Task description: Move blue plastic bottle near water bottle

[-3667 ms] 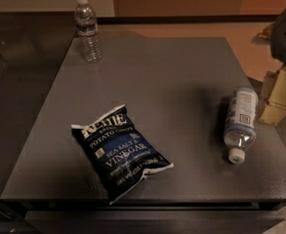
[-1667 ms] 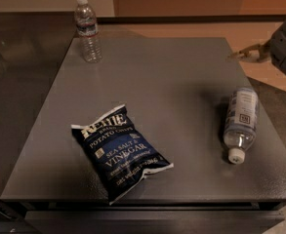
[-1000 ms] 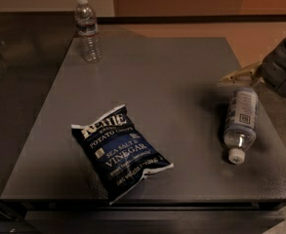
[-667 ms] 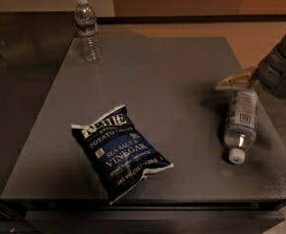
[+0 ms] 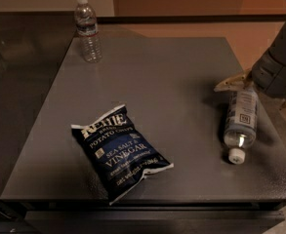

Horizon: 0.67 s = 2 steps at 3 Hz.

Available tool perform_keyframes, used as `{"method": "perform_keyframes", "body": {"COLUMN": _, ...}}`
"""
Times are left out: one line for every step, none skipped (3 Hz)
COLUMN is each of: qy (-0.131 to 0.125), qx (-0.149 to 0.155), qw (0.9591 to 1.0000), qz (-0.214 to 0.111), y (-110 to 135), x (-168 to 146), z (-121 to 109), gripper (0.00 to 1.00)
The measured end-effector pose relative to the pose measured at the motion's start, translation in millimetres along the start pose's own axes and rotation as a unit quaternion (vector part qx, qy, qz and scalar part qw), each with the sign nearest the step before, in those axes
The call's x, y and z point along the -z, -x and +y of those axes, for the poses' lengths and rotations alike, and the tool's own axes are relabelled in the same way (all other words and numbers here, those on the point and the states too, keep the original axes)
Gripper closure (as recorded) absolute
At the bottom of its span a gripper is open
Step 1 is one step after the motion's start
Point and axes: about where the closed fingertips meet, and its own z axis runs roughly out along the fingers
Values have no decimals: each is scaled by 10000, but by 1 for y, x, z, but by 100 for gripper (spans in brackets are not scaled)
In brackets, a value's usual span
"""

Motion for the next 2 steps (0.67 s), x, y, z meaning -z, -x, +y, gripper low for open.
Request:
{"method": "perform_keyframes", "body": {"qy": 82, "qx": -49, "qw": 10000, "qz": 21, "y": -2, "x": -12, "z": 1, "gripper": 18}}
{"method": "perform_keyframes", "body": {"qy": 177, "qx": -119, "qw": 9998, "qz": 65, "y": -5, "x": -19, "z": 2, "gripper": 41}}
